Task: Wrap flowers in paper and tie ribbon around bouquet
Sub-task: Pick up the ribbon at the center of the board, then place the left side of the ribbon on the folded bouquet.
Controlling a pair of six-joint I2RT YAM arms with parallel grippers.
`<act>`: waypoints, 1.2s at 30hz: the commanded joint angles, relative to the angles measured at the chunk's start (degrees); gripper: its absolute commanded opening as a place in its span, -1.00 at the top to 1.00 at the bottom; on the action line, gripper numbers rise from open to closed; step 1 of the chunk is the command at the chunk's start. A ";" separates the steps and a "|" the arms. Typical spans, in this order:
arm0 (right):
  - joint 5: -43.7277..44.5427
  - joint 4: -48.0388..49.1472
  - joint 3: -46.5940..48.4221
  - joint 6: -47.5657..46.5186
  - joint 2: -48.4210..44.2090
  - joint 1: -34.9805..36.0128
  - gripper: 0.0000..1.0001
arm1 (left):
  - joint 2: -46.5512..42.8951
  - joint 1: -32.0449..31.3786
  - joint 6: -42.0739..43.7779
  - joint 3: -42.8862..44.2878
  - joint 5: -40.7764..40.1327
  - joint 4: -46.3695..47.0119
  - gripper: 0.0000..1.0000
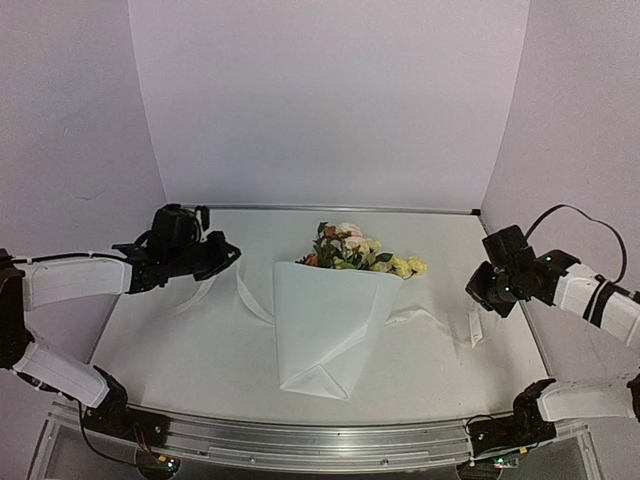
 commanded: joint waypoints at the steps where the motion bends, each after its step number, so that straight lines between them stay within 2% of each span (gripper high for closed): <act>1: 1.68 -4.33 5.94 -2.44 0.15 -1.18 1.00 | 8.22 -13.82 18.32 12.70 -0.78 6.11 1.00; 7: -2.54 -4.30 11.44 -2.79 4.90 -3.24 1.00 | 26.40 -30.07 39.19 29.04 -1.83 -1.53 0.97; 10: -4.31 -4.29 13.78 -2.83 7.47 -3.39 1.00 | 33.27 -34.31 44.21 34.71 -3.08 -6.64 0.79; 12: -5.53 -4.24 15.15 -2.90 8.92 -3.47 1.00 | 35.42 -35.07 43.94 36.37 -3.81 -7.50 0.56; 17: -8.39 -4.05 17.28 -3.26 10.40 -3.38 1.00 | 31.84 -33.11 38.13 32.73 -2.09 -2.54 0.12; 22: -10.11 -3.50 17.28 -3.48 10.07 -3.36 1.00 | 25.58 -29.29 30.58 28.09 4.56 3.09 -0.06; 24: -10.29 -3.51 16.90 -3.60 9.74 -3.33 1.00 | 23.02 -26.07 24.31 25.80 4.95 4.67 -0.10; 27: -9.78 -3.50 16.06 -3.72 8.70 -3.33 1.00 | 21.59 -22.19 14.28 26.04 -3.80 -1.77 -0.11; 30: -9.97 -3.49 15.90 -4.01 8.15 -3.33 1.00 | 23.04 -18.36 4.30 29.30 -13.47 -14.41 -0.11; 32: -10.18 -3.49 16.10 -4.22 8.05 -3.33 1.00 | 24.34 -15.69 -0.30 29.91 -16.00 -19.26 -0.11; 36: -10.41 -3.50 16.38 -4.65 8.25 -3.35 1.00 | 26.57 -10.61 -3.65 27.97 -13.35 -18.73 -0.16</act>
